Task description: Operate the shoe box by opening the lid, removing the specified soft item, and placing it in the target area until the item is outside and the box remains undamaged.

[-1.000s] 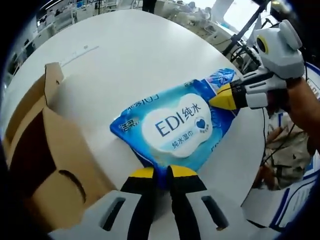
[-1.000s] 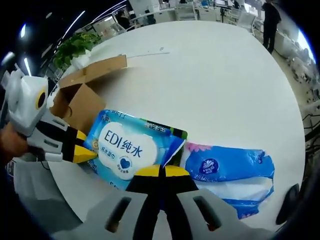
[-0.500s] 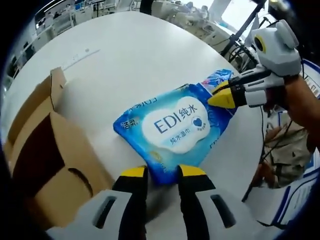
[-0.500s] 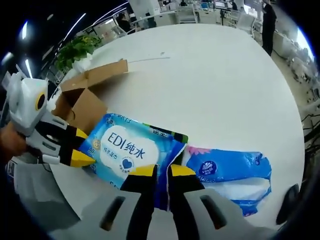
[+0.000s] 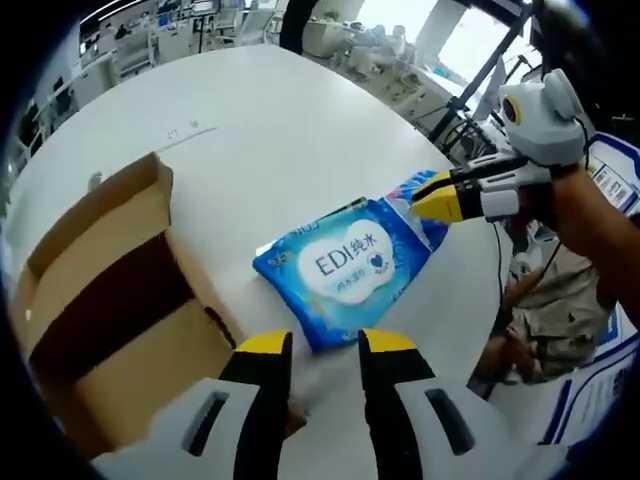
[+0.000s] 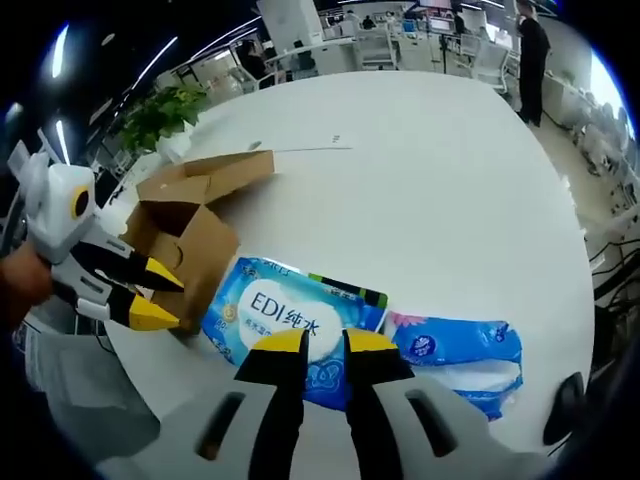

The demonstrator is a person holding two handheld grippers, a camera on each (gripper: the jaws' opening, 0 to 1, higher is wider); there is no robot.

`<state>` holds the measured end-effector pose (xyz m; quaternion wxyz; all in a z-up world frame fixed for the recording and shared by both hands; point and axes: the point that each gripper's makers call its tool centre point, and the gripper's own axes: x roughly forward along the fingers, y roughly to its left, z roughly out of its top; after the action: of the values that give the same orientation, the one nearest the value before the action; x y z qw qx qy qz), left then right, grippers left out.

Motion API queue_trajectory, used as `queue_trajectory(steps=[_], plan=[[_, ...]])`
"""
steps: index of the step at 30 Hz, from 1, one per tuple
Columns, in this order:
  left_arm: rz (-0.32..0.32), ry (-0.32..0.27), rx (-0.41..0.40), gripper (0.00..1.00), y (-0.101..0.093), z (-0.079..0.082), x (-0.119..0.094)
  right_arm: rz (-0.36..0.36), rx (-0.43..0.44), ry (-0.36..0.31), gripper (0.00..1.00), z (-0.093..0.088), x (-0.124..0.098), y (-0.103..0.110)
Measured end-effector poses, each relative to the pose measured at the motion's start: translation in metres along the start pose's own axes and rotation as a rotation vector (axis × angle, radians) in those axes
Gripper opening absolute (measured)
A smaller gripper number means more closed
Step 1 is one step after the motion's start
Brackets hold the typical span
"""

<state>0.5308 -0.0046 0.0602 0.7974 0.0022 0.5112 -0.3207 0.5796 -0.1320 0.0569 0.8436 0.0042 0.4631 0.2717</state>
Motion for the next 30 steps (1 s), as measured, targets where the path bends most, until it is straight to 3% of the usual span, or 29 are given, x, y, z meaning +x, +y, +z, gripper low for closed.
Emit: queue_trajectory(steps=[4, 9, 16, 24, 30], plan=[[-0.003, -0.036, -0.005, 0.24, 0.017, -0.004, -0.034, 0.035, -0.054, -0.007, 0.13, 0.016, -0.002, 0.031], [0.049, -0.055, -0.059, 0.24, 0.059, -0.03, -0.067, 0.066, -0.11, -0.003, 0.13, 0.032, 0.01, 0.068], [0.09, -0.063, -0.123, 0.26, 0.095, -0.058, -0.089, 0.104, -0.167, 0.013, 0.13, 0.047, 0.029, 0.117], [0.11, -0.086, -0.149, 0.28, 0.117, -0.066, -0.109, 0.137, -0.229, 0.04, 0.13, 0.054, 0.04, 0.16], [0.113, -0.091, -0.16, 0.31, 0.126, -0.071, -0.114, 0.156, -0.28, 0.078, 0.14, 0.053, 0.048, 0.179]])
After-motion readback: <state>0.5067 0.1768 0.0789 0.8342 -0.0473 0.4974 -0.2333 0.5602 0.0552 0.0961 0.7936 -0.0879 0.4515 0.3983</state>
